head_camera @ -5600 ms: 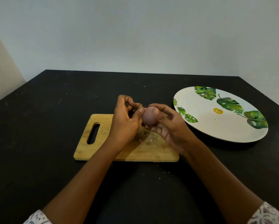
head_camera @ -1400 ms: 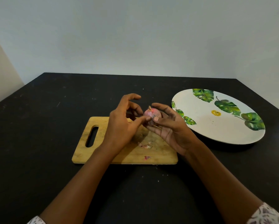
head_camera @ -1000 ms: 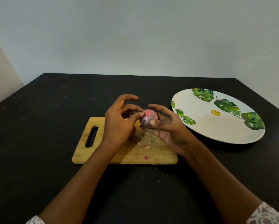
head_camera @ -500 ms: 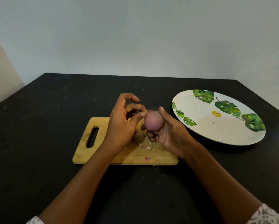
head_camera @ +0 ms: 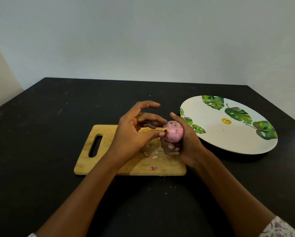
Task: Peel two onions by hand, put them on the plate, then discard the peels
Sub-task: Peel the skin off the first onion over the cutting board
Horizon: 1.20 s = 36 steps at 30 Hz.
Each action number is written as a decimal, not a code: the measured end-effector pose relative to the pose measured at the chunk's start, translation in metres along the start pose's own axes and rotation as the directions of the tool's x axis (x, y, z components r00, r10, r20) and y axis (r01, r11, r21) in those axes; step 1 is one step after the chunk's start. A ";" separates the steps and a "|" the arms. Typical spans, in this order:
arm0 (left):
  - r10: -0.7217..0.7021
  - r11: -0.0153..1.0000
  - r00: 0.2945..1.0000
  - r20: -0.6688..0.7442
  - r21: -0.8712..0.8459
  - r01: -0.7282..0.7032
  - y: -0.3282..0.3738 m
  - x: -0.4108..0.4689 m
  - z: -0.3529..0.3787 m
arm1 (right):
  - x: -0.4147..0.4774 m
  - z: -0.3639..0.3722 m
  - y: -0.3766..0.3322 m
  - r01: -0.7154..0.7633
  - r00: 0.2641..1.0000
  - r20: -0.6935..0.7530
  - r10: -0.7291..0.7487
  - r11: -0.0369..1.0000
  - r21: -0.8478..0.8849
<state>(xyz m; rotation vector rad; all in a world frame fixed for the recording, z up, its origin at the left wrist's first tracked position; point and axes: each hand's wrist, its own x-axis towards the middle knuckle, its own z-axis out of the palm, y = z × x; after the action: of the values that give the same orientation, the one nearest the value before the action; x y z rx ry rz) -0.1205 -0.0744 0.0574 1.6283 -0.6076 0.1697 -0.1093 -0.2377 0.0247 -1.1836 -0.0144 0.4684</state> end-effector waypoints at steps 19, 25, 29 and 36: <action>0.010 0.999 1.000 -0.022 0.040 -0.009 -0.001 -0.001 0.003 | -0.004 0.004 -0.002 -0.118 0.984 0.142 0.104 0.989 0.090; -0.005 0.996 0.996 -0.092 0.084 0.013 -0.007 0.000 0.004 | 0.001 0.007 0.001 0.001 1.000 0.028 -0.005 0.993 0.118; 0.010 0.991 0.993 -0.117 0.133 0.006 -0.009 0.001 0.004 | 0.002 0.009 0.001 0.055 0.998 -0.002 -0.055 0.986 0.157; 0.036 0.990 0.989 -0.141 0.142 -0.016 -0.011 0.002 0.002 | 0.003 0.002 -0.003 0.144 0.985 -0.127 -0.115 0.958 0.247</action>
<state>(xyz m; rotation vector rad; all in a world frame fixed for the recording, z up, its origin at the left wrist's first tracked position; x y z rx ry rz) -0.1145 -0.0763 0.0485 1.7269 -0.5160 0.3527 -0.1059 -0.2359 0.0271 -0.9470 0.0630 0.2782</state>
